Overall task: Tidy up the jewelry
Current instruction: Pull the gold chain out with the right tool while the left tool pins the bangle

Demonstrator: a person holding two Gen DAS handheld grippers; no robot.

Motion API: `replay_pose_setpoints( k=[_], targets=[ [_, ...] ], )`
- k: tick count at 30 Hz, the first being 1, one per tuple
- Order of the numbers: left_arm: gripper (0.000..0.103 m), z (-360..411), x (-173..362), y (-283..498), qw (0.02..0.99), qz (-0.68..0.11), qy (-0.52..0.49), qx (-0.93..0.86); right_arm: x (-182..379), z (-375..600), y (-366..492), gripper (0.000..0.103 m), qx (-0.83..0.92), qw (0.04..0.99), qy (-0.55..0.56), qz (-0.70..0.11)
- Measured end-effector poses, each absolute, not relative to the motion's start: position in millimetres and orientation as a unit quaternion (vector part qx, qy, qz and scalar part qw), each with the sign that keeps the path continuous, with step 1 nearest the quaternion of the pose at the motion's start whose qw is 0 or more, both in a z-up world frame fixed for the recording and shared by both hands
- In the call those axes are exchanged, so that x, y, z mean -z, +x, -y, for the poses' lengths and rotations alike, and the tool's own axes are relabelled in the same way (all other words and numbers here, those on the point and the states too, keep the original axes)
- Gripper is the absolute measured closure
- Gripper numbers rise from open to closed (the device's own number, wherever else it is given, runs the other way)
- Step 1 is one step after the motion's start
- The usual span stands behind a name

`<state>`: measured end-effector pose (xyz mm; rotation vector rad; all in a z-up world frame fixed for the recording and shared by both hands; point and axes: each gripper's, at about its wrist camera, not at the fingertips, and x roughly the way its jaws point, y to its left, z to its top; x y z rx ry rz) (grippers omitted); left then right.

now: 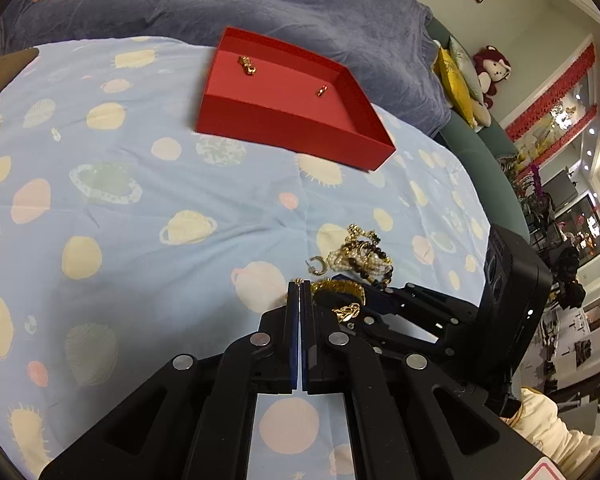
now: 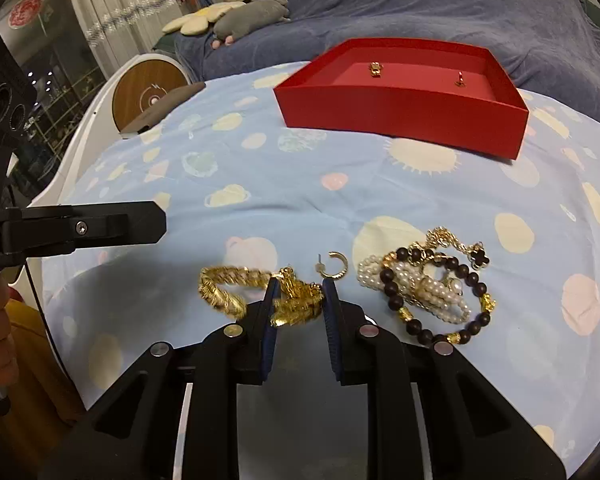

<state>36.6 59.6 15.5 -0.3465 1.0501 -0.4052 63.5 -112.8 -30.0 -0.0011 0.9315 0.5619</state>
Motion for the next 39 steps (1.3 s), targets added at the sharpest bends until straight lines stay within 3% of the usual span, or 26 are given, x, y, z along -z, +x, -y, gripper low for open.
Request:
replay_pose_setpoints(
  k=[2,6,11,28,39],
  targets=[
    [0.100,-57,-7,38,0.824,-0.509,-0.166,0.188,32,114,64,0.082,-0.260,0.853,-0.006,-0.453],
    [0.072,-51,5,37,0.810,-0.530,-0.170,0.182,33,113,61,0.082,-0.261,0.851,-0.013,-0.455],
    [0.064,-44,12,33,0.805,-0.541,-0.159,0.182,32,105,55,0.081,-0.270,0.851,-0.033,-0.449],
    [0.071,-70,34,39,0.760,-0.575,-0.233,0.193,24,84,60,0.083,-0.288,0.853,-0.052,-0.432],
    [0.068,-107,19,41,0.755,-0.554,-0.297,0.185,29,65,57,0.083,-0.298,0.843,-0.067,-0.443]
  ],
)
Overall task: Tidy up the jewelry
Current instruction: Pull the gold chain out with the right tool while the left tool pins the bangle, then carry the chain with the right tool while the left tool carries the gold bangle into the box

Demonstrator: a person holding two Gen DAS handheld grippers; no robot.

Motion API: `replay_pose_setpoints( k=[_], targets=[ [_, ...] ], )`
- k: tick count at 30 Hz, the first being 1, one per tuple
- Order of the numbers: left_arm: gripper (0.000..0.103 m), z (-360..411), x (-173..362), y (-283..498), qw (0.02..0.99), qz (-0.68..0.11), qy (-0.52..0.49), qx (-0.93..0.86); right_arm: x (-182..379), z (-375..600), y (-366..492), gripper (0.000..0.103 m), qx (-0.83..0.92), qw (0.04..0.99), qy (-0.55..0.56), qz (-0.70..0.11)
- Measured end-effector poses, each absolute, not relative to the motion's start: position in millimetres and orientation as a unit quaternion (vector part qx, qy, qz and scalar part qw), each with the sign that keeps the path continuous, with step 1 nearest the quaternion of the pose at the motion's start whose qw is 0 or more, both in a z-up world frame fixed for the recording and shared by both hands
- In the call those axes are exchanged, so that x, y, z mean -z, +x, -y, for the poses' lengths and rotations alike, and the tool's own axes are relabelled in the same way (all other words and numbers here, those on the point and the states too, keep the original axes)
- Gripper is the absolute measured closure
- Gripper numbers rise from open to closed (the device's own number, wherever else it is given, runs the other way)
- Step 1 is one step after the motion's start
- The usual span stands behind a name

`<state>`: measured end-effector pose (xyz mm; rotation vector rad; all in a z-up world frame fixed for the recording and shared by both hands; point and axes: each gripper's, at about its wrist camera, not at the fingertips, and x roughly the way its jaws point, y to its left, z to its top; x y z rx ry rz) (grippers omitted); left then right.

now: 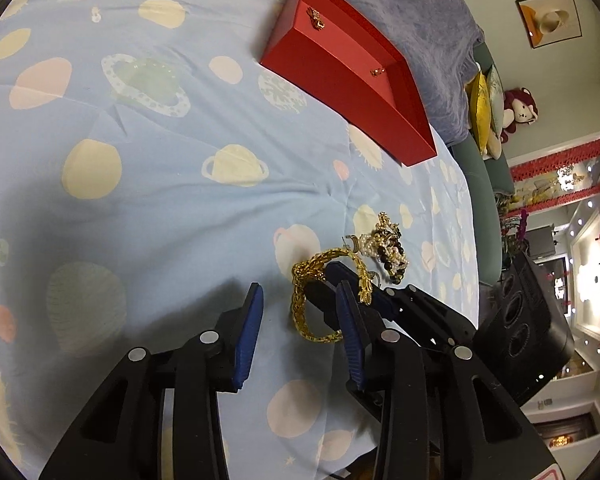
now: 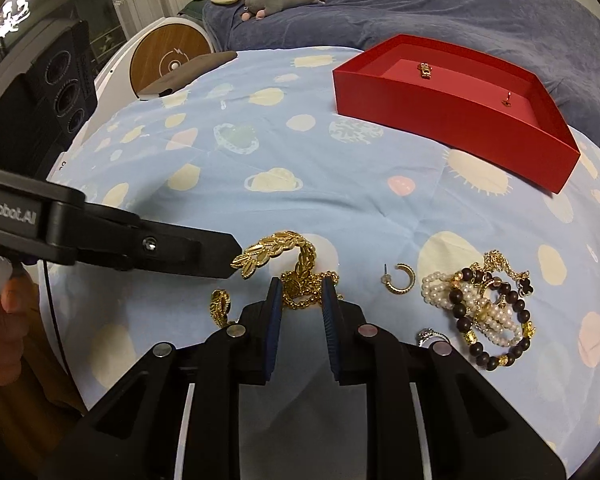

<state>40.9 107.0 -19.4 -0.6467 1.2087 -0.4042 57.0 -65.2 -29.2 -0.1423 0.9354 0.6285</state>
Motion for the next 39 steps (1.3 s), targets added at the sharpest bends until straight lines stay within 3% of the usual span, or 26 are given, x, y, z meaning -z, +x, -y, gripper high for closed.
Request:
replay_pose_setpoints(
  k=[10,13,21,29,39],
  targets=[
    [0.058,-83,-2,32,0.776,-0.532,-0.245,0.234,31,75,62,0.087,-0.284,0.836,-0.068,-0.464],
    [0.058,-81,5,33,0.766,-0.545,-0.248,0.233,32,82,60,0.100,-0.276,0.837,-0.072,-0.467],
    [0.058,-70,19,37,0.776,-0.560,-0.212,0.201,11,110,51,0.100,-0.266,0.851,-0.049,-0.451],
    [0.058,-51,26,43,0.787,-0.564,-0.176,0.178,-44,147,42,0.100,-0.259,0.888,0.009,-0.380],
    [0.058,-10,26,42,0.830,-0.531,-0.068,0.160,-87,172,39,0.100,-0.255,0.912,0.053,-0.317]
  ],
)
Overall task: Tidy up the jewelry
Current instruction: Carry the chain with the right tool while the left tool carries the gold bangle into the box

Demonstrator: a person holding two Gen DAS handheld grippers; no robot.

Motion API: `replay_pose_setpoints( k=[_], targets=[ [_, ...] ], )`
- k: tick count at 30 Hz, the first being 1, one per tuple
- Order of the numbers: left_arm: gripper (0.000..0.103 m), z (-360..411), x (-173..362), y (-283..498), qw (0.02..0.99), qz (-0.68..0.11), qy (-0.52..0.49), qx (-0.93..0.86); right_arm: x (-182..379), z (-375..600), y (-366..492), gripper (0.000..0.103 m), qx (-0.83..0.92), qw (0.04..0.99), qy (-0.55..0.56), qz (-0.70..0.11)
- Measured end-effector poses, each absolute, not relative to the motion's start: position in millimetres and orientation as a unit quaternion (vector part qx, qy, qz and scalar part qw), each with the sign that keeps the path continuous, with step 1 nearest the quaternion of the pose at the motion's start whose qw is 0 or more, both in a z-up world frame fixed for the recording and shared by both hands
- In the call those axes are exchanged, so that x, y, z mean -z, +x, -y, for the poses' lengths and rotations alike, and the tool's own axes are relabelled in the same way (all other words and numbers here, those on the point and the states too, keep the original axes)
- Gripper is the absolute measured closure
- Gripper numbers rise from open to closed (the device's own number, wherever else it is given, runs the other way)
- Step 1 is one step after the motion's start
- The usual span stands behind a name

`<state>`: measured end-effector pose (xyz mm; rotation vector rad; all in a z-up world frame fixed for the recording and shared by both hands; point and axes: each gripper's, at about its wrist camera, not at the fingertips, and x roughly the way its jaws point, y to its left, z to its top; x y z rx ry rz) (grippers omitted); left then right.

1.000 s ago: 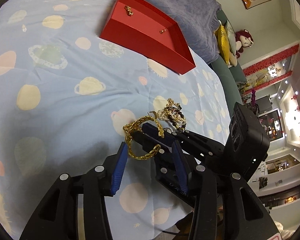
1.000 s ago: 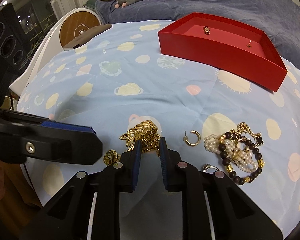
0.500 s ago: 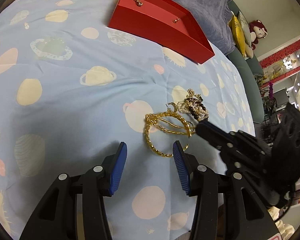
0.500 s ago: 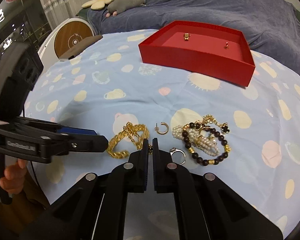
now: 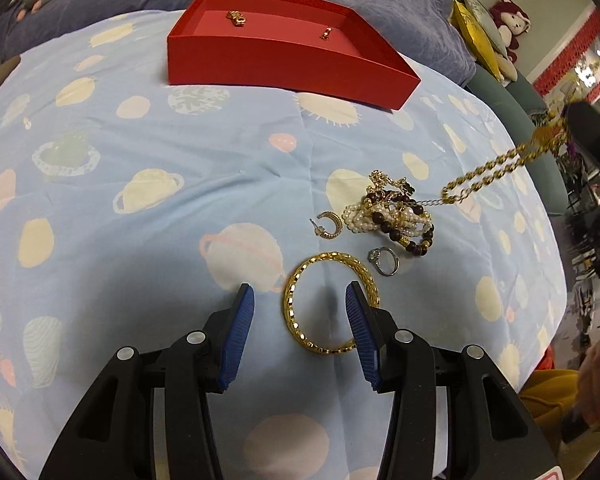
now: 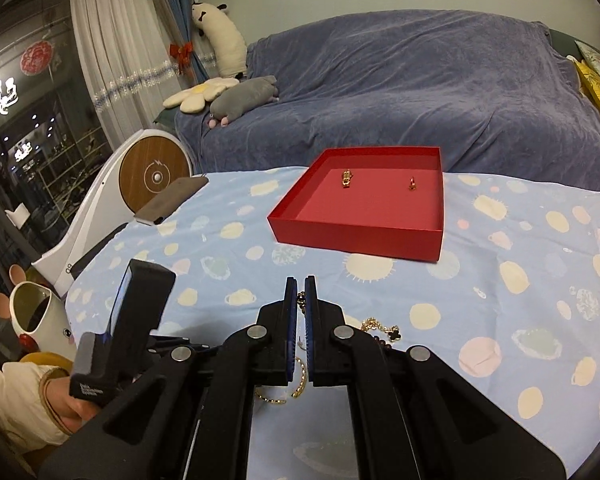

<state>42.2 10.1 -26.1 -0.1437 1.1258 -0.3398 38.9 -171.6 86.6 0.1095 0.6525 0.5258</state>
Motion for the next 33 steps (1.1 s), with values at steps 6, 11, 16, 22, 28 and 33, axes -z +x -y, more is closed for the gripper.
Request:
replay_pose_setpoints(
  k=[6,11,16,22,28,33],
  targets=[
    [0.101,8,29,37,0.845,-0.513,0.003,0.155,-95,179,42,0.100,-0.248,0.917,0.065,-0.305],
    [0.102,10,24,37,0.845,-0.509,0.007,0.162,-96,185,46,0.100,-0.240,0.920,0.073,-0.302],
    [0.102,7,4,39,0.855,-0.492,-0.005,0.166,-101,186,51,0.100,-0.235,0.923,0.077,-0.296],
    [0.102,-5,-33,56,0.873,-0.462,-0.016,0.156,-114,183,70,0.100,-0.226,0.929,0.080,-0.283],
    [0.102,-21,-78,104,0.893,-0.428,-0.033,0.132,-139,177,118,0.100,-0.220,0.935,0.082,-0.267],
    [0.102,-29,-91,164,0.902,-0.420,-0.017,0.098,-146,176,181,0.100,-0.205,0.936,0.088,-0.272]
  ],
)
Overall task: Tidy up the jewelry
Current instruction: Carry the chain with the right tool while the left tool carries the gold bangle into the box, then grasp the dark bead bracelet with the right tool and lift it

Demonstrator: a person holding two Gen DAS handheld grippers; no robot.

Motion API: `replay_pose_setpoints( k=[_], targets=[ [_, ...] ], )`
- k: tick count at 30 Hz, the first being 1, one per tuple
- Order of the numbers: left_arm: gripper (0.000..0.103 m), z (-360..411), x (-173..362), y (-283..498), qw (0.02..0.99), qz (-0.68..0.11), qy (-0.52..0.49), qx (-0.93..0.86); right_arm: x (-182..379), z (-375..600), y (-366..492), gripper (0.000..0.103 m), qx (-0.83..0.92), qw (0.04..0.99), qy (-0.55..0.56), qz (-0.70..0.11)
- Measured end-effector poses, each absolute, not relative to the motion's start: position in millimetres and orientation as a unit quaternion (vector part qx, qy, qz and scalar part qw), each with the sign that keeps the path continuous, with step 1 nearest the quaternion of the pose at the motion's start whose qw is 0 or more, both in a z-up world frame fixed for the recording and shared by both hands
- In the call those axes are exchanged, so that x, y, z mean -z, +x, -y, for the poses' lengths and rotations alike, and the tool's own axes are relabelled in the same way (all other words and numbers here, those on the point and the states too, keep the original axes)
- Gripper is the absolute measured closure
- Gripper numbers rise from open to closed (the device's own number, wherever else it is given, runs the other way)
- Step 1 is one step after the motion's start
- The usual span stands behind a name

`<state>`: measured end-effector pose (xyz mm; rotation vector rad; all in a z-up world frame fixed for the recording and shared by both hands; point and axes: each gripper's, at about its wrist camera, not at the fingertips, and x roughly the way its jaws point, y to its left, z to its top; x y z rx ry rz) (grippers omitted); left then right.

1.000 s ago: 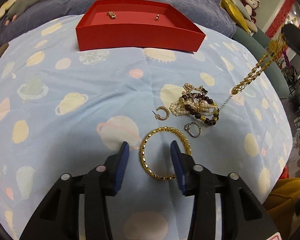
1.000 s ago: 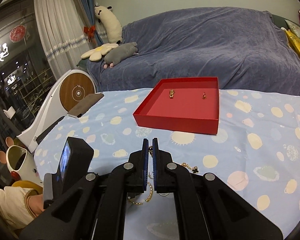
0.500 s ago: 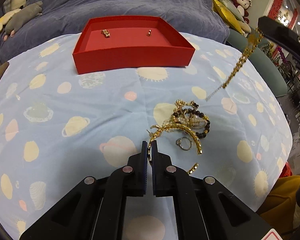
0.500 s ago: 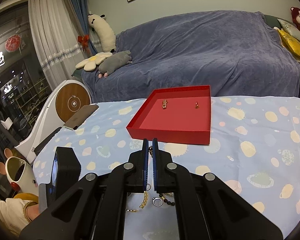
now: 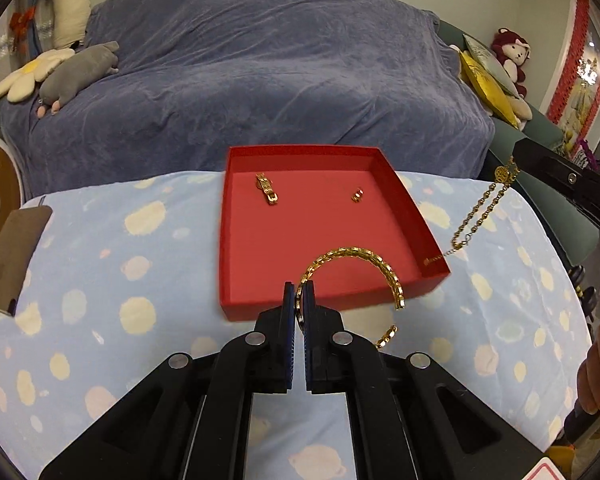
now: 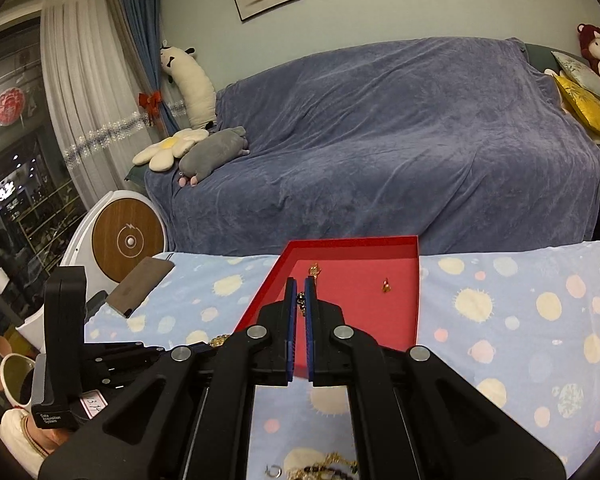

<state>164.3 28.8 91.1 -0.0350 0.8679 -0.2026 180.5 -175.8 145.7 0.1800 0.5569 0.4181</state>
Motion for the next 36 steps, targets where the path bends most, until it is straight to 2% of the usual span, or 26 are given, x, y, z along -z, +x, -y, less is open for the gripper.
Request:
replay_pose_setpoints(
  k=[8,16,19,20,21,23,26,29,32,36],
  targets=[
    [0.101,-39,-59,251,0.893,-0.444,-0.042,0.067,-112,178,262,0.100,-0.165,0.931,0.100,-0.309],
    [0.097,-40,-29,287,0.886,-0.459,-0.057,0.041,-69,185,296,0.098,-0.131,0.925,0.105,-0.340],
    [0.092,-44,-27,290,0.886,-0.459,-0.069,0.024,-67,186,296,0.094,-0.127,0.928,0.099,-0.337],
    [0.084,-45,-28,291,0.885,-0.459,-0.070,0.018,-68,186,294,0.088,-0.127,0.929,0.098,-0.333],
    [0.070,-46,-29,290,0.886,-0.458,-0.072,0.011,-70,187,290,0.078,-0.125,0.931,0.099,-0.328],
    [0.063,-49,-34,283,0.894,-0.443,-0.072,0.000,-75,189,281,0.067,-0.124,0.934,0.098,-0.319],
    [0.060,-50,-42,270,0.900,-0.433,-0.056,0.000,-82,191,264,0.066,-0.130,0.935,0.096,-0.314],
    [0.051,-52,-51,246,0.904,-0.424,-0.052,0.005,-89,193,240,0.065,-0.133,0.935,0.090,-0.315],
    [0.044,-53,-58,220,0.905,-0.422,-0.050,0.011,-93,194,211,0.057,-0.134,0.936,0.083,-0.314],
    [0.042,-52,-61,181,0.906,-0.421,-0.042,0.017,-89,200,173,0.055,-0.127,0.935,0.070,-0.324]
  ],
)
